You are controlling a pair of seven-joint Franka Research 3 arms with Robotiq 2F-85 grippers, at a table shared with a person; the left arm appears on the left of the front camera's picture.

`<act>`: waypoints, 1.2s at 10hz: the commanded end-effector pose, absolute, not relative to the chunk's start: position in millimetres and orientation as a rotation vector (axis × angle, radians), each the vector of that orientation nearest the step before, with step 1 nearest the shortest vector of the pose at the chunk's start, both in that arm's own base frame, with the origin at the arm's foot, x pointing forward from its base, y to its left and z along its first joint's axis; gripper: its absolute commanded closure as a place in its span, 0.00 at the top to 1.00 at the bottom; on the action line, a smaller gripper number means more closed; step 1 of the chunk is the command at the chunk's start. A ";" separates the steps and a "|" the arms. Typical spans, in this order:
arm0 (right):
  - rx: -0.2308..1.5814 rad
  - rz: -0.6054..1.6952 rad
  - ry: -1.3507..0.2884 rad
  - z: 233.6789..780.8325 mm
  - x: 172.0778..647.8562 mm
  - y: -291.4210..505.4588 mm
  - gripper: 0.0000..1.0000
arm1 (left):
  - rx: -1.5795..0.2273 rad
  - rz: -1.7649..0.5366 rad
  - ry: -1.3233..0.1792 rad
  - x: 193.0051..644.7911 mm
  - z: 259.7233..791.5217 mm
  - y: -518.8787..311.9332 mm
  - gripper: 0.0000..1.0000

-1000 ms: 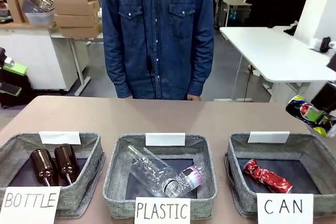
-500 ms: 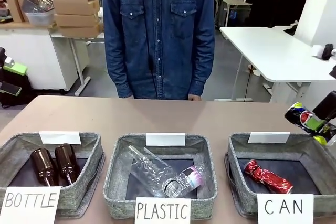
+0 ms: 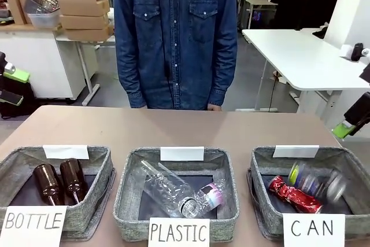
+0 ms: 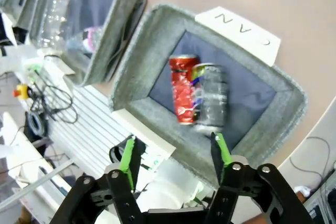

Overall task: Sort the can waste into the basket.
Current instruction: Pick up the can waste from the table and place it in the right Fabric basket.

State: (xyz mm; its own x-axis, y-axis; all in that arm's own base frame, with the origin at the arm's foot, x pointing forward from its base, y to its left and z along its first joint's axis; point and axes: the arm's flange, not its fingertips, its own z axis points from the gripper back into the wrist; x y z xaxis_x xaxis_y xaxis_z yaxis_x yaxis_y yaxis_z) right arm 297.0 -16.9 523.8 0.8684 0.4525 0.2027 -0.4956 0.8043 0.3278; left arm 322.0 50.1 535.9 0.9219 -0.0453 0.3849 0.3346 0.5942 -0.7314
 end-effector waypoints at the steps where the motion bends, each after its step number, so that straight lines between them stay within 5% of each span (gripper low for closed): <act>1: 0.376 0.541 -0.126 522.8 302.8 -20.7 1.00 | -0.912 -0.243 -0.352 320.9 535.9 52.1 1.00; 6: 0.387 0.523 -0.145 521.4 305.9 -23.1 1.00 | -0.912 -0.243 -0.352 320.9 535.9 52.1 1.00; 7: 0.502 0.498 -0.186 528.0 308.4 -25.6 1.00 | -0.912 -0.243 -0.352 320.9 535.9 52.1 1.00; 8: 0.840 0.127 -0.201 548.4 316.8 -28.1 1.00 | -0.912 -0.243 -0.352 320.9 535.9 52.1 1.00; 10: 1.278 -0.080 -0.210 566.4 323.7 -49.4 1.00 | -0.912 -0.243 -0.352 320.9 535.9 52.1 1.00; 11: 1.311 -0.106 -0.201 565.5 330.5 -52.1 1.00 | -0.912 -0.243 -0.352 320.9 535.9 52.1 1.00; 12: 0.831 0.240 -0.120 555.7 314.2 -42.7 1.00 | -0.912 -0.243 -0.352 320.9 535.9 52.1 1.00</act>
State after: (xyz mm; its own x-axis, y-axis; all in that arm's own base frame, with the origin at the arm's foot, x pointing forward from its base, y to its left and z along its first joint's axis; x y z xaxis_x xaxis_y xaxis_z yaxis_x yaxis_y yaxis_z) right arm 322.9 -54.6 563.7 0.9829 0.0761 0.1677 -0.1817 0.5481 0.8164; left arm 321.9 50.2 535.9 0.9219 -0.0452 0.3848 0.3344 0.5942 -0.7315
